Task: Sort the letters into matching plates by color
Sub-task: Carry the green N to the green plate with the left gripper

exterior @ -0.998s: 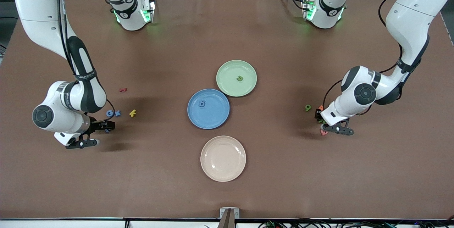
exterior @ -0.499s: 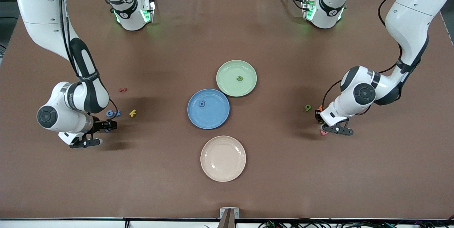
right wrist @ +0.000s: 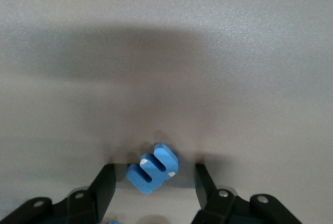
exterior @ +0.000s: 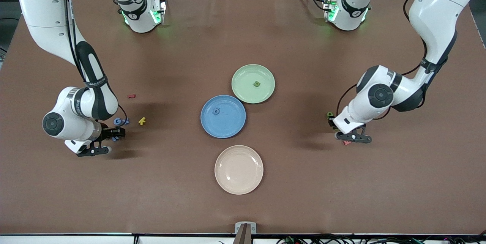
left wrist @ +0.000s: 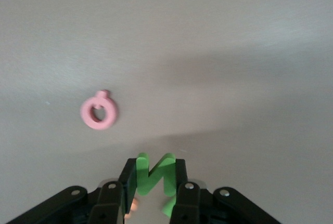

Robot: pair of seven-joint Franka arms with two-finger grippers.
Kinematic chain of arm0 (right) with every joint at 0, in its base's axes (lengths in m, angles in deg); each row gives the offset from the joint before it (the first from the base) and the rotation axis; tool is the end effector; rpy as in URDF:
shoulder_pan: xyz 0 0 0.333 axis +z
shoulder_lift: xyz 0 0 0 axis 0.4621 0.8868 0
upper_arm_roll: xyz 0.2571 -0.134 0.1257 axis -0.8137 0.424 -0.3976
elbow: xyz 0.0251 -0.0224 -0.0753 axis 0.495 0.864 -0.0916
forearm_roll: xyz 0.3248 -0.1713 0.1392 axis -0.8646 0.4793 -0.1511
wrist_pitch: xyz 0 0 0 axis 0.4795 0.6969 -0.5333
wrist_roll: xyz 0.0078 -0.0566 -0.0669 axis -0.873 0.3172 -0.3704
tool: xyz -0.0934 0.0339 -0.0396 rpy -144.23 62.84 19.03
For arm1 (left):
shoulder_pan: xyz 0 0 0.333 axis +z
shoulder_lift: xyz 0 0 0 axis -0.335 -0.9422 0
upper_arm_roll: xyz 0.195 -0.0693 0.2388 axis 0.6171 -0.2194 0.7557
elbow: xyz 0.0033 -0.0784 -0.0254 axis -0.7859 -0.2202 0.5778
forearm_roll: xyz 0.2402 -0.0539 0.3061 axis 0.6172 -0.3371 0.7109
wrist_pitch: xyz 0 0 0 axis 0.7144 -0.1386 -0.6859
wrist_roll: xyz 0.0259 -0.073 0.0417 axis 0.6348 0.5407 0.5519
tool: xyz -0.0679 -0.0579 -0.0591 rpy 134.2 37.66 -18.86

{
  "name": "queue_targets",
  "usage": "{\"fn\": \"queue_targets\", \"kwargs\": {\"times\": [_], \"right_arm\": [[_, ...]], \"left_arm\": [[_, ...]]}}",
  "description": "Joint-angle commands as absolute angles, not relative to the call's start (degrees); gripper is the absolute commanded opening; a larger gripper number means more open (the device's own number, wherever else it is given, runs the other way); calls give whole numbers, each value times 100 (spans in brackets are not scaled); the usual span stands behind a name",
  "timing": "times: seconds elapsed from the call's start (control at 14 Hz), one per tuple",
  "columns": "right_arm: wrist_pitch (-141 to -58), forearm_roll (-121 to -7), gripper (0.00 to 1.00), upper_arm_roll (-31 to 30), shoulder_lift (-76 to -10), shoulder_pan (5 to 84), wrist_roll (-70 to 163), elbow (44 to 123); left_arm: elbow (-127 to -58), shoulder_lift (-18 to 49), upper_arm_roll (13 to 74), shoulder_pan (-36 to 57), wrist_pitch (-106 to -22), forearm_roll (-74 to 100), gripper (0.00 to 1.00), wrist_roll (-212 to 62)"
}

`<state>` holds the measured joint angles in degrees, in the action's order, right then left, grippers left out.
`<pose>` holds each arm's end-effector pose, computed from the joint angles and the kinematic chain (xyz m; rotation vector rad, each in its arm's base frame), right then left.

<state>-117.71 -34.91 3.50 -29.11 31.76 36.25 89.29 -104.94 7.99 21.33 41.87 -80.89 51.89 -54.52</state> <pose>0.6323 -0.0481 0.1705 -3.1164 -0.1747 0.2041 0.5885 -0.1679 0.2394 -3.1269 0.2196 0.0080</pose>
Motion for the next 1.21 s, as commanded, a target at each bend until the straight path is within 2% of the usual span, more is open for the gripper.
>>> {"fn": "queue_targets", "kwargs": {"times": [0.0, 0.36, 0.78, 0.93, 1.14], "right_arm": [[-11844, -3542, 57, 332, -2939, 3174, 3601, 9013], [-12002, -3542, 46, 332, -2939, 3183, 3583, 9013], [-12073, -3542, 22, 341, -2939, 3192, 3583, 9013], [-12020, -3542, 18, 332, -2957, 3201, 3583, 8996], [-11679, -3542, 17, 341, -3123, 3314, 3618, 8882]], "left_arm": [[-10423, 840, 1824, 3997, -7797, 5188, 0, -4717], [-10449, 778, 1797, 2996, -7788, 5188, 0, -2916], [-10458, 647, 1797, 1916, -7796, 5188, 0, -964], [-10467, 576, 1797, 1651, -7805, 5188, 1, -419], [-10467, 454, 1797, 1265, -7849, 5188, 3, 231]]}}
